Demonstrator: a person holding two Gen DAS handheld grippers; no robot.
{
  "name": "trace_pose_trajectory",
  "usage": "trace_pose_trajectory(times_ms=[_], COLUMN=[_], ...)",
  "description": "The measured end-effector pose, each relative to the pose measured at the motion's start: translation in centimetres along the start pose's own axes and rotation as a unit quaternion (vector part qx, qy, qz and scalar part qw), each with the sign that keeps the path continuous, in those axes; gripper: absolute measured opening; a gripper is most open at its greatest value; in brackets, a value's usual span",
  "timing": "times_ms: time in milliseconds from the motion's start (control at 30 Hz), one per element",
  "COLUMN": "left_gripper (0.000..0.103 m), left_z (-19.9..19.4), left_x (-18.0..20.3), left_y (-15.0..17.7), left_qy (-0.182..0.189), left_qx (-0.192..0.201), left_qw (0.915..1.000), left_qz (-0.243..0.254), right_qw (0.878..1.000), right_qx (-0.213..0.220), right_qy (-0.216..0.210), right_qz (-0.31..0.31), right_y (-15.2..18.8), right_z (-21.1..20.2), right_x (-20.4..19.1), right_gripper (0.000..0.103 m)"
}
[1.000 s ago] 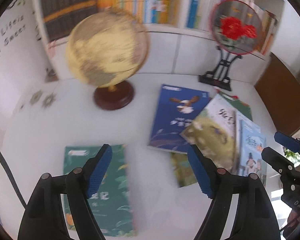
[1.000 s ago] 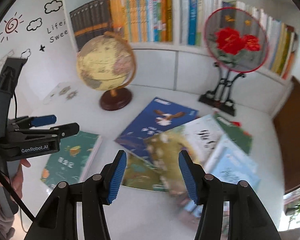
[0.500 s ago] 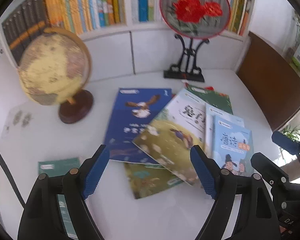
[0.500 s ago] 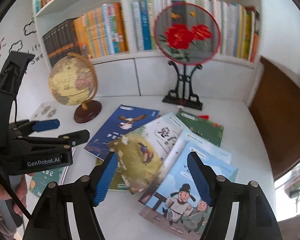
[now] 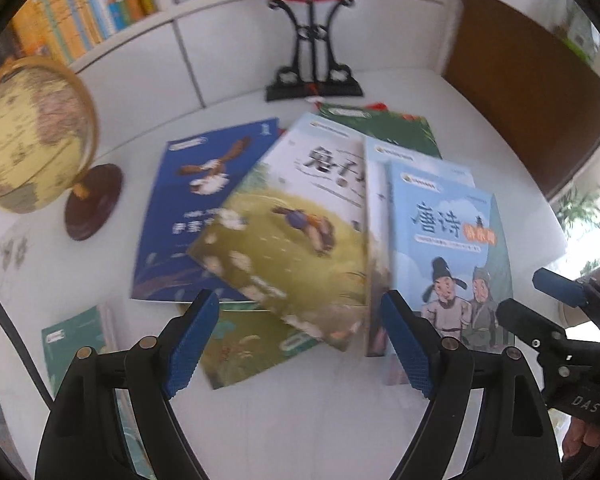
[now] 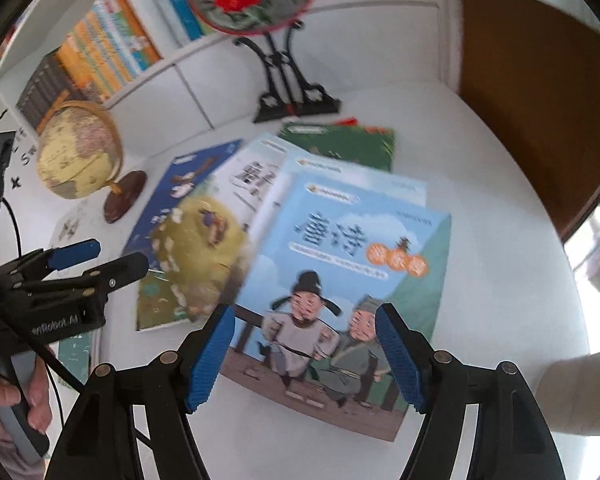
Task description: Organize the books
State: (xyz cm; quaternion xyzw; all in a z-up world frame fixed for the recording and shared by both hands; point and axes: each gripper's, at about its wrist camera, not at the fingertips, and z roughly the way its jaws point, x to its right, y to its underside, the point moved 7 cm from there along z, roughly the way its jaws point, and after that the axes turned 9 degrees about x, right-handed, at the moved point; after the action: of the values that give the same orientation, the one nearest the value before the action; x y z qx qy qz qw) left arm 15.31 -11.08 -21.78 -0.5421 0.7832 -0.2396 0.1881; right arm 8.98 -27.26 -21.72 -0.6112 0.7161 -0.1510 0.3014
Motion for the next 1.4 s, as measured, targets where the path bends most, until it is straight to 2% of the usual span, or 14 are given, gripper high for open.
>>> trace_pose_trajectory(times_ms=[200, 467, 767, 900, 1033, 1100, 1167, 1367, 1400], left_gripper=[0.082, 0.082, 0.082, 0.082, 0.082, 0.074, 0.06, 0.051, 0.05], left_z=[1.7, 2.5, 3.3, 3.9, 4.7, 4.8, 4.8, 4.1, 4.0], left_x=[2.7, 3.8, 4.1, 4.4, 5.5, 6.0, 6.3, 6.0, 5.8], left_y=[0.3, 0.7, 0.9, 1.6, 2.5, 3.1, 3.6, 4.9, 5.1], left_qy=[-0.011, 0.002, 0.007, 0.018, 0.058, 0.077, 0.097, 0.104, 0.107], left_qx=[-0.012, -0.018, -0.024, -0.031, -0.046, -0.052, -0.056, -0.062, -0.063], left_qw=[0.9993, 0.9996, 0.9996, 0.9994, 0.9972, 0.9956, 0.9933, 0.9916, 0.991], left_qz=[0.034, 0.023, 0.011, 0.004, -0.009, -0.015, -0.028, -0.043, -0.049], right_qw=[0.999, 0.997, 0.996, 0.996, 0.996, 0.996, 0.997, 0.996, 0.994], right_qx=[-0.028, -0.052, -0.073, -0.077, -0.071, -0.073, -0.069, -0.041, -0.033], right_qy=[0.021, 0.044, 0.035, 0.03, 0.02, 0.022, 0.025, 0.012, 0.021], right_qz=[0.007, 0.024, 0.042, 0.042, 0.042, 0.034, 0.016, -0.082, -0.103], right_y=[1.9, 3.6, 4.1, 4.2, 3.8, 3.8, 3.9, 4.2, 4.1], right_z=[1.5, 2.9, 4.6, 5.1, 5.4, 5.5, 5.4, 4.4, 4.2], right_x=[2.5, 5.3, 6.3, 6.5, 6.5, 6.4, 6.1, 3.0, 2.4], right_gripper=[0.071, 0.071, 0.071, 0.071, 0.078, 0.078, 0.078, 0.08, 0.081])
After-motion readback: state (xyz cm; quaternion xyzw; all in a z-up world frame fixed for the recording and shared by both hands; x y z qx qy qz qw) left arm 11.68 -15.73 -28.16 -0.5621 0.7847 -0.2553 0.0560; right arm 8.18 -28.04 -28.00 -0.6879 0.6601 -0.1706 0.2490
